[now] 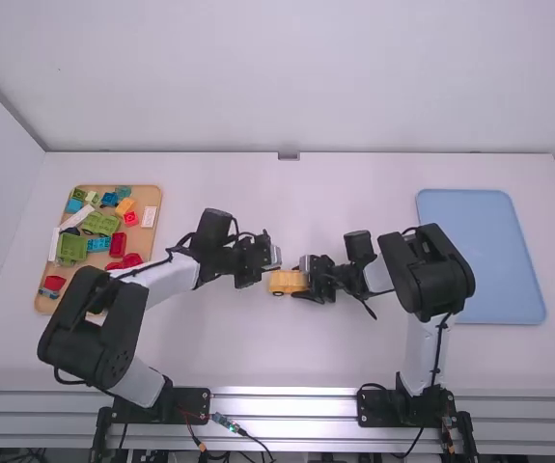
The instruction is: Assemble lego blocks to make yellow taxi
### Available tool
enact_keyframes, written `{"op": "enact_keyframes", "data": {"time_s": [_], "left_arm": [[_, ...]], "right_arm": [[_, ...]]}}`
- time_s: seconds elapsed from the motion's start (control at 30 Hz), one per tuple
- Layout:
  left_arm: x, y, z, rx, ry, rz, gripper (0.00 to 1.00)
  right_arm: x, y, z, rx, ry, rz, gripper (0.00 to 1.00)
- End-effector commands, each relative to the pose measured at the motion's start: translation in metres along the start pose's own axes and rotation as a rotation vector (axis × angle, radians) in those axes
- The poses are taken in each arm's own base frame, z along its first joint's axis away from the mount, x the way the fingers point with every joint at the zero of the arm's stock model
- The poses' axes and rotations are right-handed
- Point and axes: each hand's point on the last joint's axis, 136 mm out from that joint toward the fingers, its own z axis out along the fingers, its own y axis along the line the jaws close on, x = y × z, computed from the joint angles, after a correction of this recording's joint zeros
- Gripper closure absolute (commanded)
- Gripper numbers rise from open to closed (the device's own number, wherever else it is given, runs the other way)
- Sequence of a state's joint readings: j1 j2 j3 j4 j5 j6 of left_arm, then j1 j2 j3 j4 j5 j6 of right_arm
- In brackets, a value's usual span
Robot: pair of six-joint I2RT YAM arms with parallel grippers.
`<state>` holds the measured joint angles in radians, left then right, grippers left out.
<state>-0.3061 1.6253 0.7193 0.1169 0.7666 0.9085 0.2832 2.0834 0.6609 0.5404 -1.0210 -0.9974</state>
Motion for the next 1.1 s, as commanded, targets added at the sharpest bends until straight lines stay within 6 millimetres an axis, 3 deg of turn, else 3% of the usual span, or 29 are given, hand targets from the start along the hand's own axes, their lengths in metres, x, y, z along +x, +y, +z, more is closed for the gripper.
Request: {"op": "enact_keyframes", "data": {"time_s": [0.0,0.27,0.47,0.67,0.87,1.07], "left_arm": [[0.004,-0.012,0.005,0.035,-0.019,-0.01,0.98],[0.018,-0.019,0.014,0.05,-0.034,-0.022,0.98],[0.026,-0.01,0.027,0.054,-0.039,-0.096,0.98],[0.031,-0.02,0.033,0.131,-0.044,-0.113,0.98],[0.05,-0.029,0.043,0.163,-0.01,-0.17,0.98],[0.084,-0.045,0.061,0.215,0.02,-0.209,0.98]], "right_arm": [[0.004,0.002,0.001,-0.005,0.002,0.009,0.47],[0.004,0.002,0.001,-0.005,0.001,0.009,0.47],[0.004,0.002,0.001,-0.006,0.001,0.007,0.47],[0.004,0.002,0.001,-0.007,0.002,0.009,0.47],[0.004,0.002,0.001,-0.007,0.002,0.008,0.47],[0.004,0.002,0.001,-0.006,0.001,0.008,0.47]]}}
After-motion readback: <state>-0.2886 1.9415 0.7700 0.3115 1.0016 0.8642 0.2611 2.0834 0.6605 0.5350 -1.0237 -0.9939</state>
